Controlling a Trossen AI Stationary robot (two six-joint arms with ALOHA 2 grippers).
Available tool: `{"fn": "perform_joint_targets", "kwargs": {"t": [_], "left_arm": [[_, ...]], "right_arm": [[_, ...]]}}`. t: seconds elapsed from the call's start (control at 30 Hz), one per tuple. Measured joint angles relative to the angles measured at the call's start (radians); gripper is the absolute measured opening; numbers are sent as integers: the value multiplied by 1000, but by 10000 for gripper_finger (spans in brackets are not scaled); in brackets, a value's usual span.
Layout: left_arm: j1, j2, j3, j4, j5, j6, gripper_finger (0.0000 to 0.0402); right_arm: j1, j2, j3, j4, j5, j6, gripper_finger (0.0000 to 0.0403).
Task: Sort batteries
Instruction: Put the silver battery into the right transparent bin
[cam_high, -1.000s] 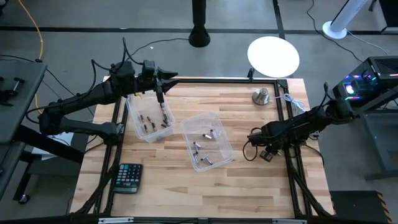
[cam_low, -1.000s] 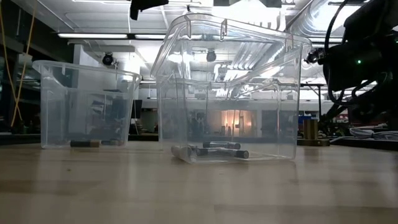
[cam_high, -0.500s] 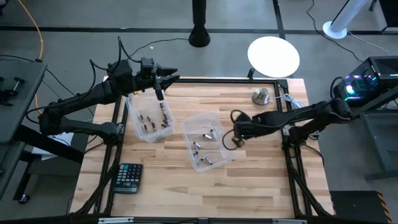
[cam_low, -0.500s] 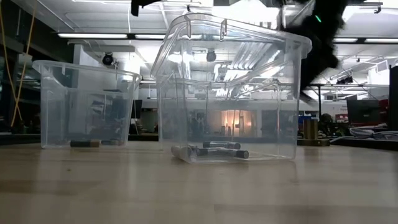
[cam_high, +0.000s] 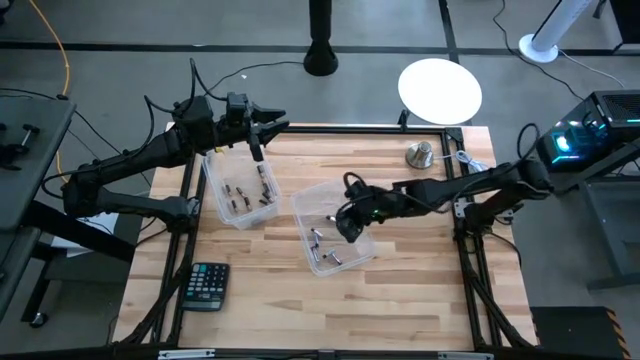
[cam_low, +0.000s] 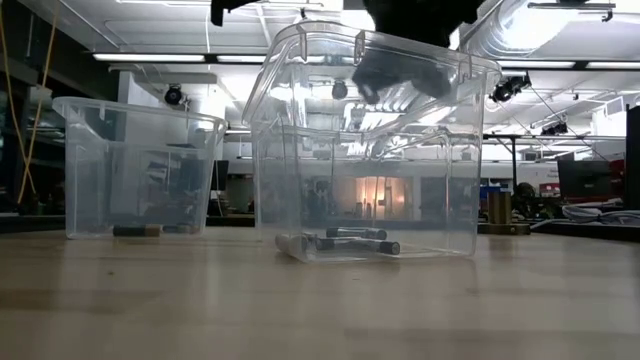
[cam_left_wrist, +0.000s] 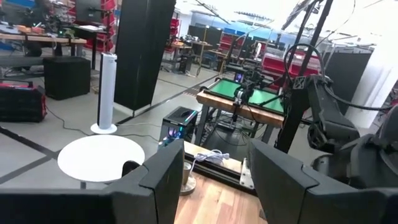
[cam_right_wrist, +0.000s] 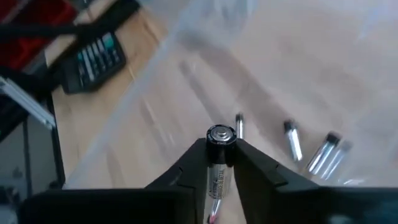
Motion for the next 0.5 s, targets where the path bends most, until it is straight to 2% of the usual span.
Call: {"fn": "perform_joint_targets", "kwargs": {"t": [0.17,0.23,0.37,0.5], "left_arm": [[0,0,0,-1,0,21,168],[0,0,0,-1,0,32,168],[0,0,0,-19,0,35,168],[0,0,0,-52,0,36,168]], "right_arm": [[0,17,35,-24,-44,-40,137],[0,11,83,-88,-44,-79,161],[2,8,231,-405,-40,-103,181],[37,7,284,-759,10,59,180]]}}
